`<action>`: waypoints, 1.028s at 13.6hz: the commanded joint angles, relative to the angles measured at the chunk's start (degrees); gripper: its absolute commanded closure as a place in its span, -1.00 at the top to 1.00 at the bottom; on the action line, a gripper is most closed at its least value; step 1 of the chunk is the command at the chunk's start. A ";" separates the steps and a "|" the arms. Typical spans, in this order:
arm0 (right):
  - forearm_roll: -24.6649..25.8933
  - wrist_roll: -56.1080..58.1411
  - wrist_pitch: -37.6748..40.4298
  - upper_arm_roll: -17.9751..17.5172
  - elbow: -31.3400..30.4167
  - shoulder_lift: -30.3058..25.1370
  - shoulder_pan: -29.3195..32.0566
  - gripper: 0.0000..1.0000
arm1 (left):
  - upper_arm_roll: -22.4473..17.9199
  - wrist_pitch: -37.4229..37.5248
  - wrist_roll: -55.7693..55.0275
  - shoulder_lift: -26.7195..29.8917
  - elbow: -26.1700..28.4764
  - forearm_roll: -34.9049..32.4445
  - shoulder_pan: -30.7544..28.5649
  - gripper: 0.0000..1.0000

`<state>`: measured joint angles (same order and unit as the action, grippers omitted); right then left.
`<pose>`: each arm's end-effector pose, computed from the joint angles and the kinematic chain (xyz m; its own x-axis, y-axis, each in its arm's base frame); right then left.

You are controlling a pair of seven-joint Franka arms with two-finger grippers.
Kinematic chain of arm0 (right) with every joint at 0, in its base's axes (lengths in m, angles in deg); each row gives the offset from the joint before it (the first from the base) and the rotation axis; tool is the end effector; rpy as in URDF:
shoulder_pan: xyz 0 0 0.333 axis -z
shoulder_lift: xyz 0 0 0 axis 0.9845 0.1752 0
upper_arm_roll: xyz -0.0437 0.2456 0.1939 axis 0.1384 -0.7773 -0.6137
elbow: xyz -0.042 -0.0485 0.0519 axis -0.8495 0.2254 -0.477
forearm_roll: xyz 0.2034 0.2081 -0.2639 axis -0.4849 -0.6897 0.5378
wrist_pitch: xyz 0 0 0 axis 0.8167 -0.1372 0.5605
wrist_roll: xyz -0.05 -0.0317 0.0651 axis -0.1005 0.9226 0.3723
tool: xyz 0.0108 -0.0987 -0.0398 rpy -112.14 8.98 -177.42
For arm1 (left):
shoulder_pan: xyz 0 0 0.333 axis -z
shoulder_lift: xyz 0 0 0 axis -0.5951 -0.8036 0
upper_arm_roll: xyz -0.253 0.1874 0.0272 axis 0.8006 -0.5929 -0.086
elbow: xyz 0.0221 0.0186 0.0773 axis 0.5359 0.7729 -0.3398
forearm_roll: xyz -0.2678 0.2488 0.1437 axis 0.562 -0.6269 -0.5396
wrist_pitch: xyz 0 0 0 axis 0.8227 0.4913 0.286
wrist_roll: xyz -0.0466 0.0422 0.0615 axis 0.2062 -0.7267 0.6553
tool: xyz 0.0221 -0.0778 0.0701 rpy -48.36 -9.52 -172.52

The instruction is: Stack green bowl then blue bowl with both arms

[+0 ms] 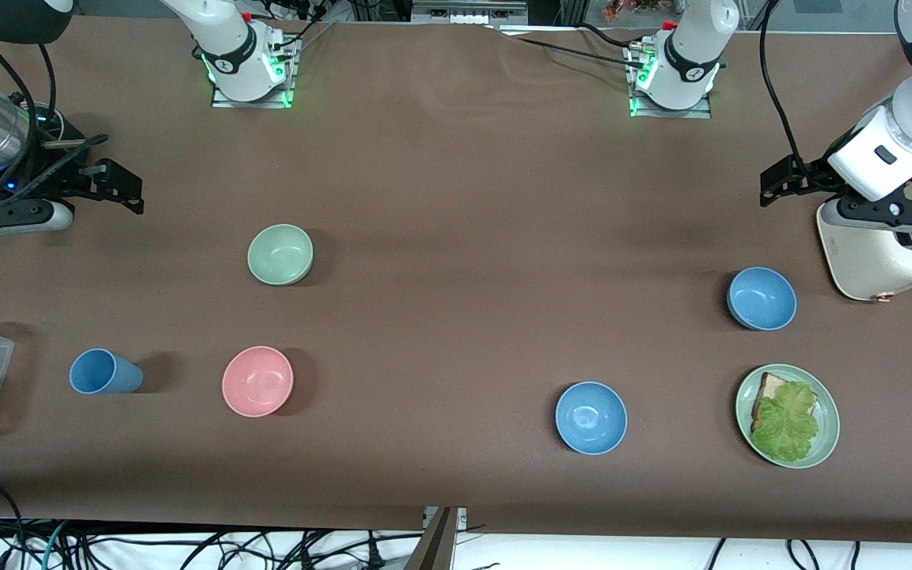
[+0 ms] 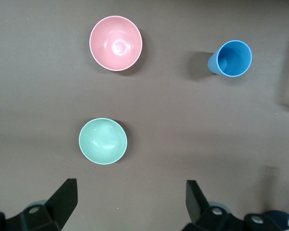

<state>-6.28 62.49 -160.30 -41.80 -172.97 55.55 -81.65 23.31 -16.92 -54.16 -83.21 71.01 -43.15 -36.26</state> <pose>0.5727 0.0610 0.5877 0.9936 0.1111 -0.0220 0.1113 -0.9937 0.0114 0.5423 -0.0358 0.5597 0.9937 -0.0787 -0.0798 -0.0783 -0.9969 0.0082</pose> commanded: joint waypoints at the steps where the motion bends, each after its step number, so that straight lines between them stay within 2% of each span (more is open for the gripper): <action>1: 0.13 0.57 0.81 -0.91 1.05 0.28 1.04 0.98 | 0.06 0.38 -0.24 0.25 -0.41 0.71 -0.18 1.00; 9: 0.13 0.74 0.98 -0.91 0.87 0.28 1.21 0.98 | 0.06 0.38 -0.24 0.25 -0.41 0.71 -0.26 1.00; 11: 0.21 1.00 0.89 -0.99 0.87 3.42 0.95 0.98 | 0.06 0.38 -0.24 0.25 -0.41 0.71 -0.26 1.00; 14: 0.57 1.00 0.98 -1.43 0.53 5.20 0.60 0.98 | 0.06 0.38 -0.24 0.25 -0.41 0.71 -0.26 1.00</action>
<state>-6.28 62.79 -160.12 -42.30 -173.16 59.20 -81.49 23.31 -16.92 -54.16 -83.21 71.00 -43.15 -36.26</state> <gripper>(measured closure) 0.004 0.000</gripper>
